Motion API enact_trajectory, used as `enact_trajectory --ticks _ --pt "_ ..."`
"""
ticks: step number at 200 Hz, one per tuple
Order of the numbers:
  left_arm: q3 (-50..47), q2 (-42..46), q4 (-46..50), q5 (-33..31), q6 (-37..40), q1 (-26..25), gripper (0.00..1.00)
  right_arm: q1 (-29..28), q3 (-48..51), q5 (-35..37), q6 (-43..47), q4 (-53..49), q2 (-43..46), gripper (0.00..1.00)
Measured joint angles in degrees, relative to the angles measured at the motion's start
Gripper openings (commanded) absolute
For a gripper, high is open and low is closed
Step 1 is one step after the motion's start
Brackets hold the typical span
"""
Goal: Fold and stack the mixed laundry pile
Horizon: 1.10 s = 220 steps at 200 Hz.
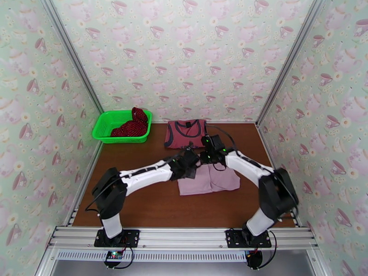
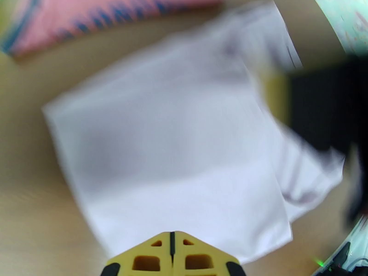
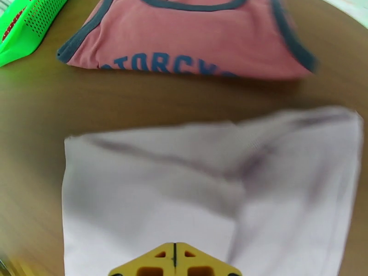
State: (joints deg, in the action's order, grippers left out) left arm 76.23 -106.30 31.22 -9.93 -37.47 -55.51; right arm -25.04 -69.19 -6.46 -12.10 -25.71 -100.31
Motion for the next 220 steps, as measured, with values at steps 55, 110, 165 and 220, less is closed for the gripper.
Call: enact_trajectory --ticks 55,110,165,220 --pt "-7.72 -3.61 -4.63 2.95 -10.21 -2.01 0.0 2.34 -5.16 -1.77 -0.24 -0.09 -13.11 0.0" --pt "-10.78 -2.1 -8.07 3.32 -10.01 1.64 0.0 2.99 -3.26 -2.32 -6.73 4.59 -12.96 0.0" --pt "-4.35 -6.73 -7.06 0.57 4.57 14.62 0.0 1.18 15.3 1.38 -22.56 20.98 -2.71 0.0" --pt "3.93 -12.81 -7.96 -1.44 23.89 19.98 0.0 -10.08 27.91 13.22 -43.69 32.96 3.78 0.0"
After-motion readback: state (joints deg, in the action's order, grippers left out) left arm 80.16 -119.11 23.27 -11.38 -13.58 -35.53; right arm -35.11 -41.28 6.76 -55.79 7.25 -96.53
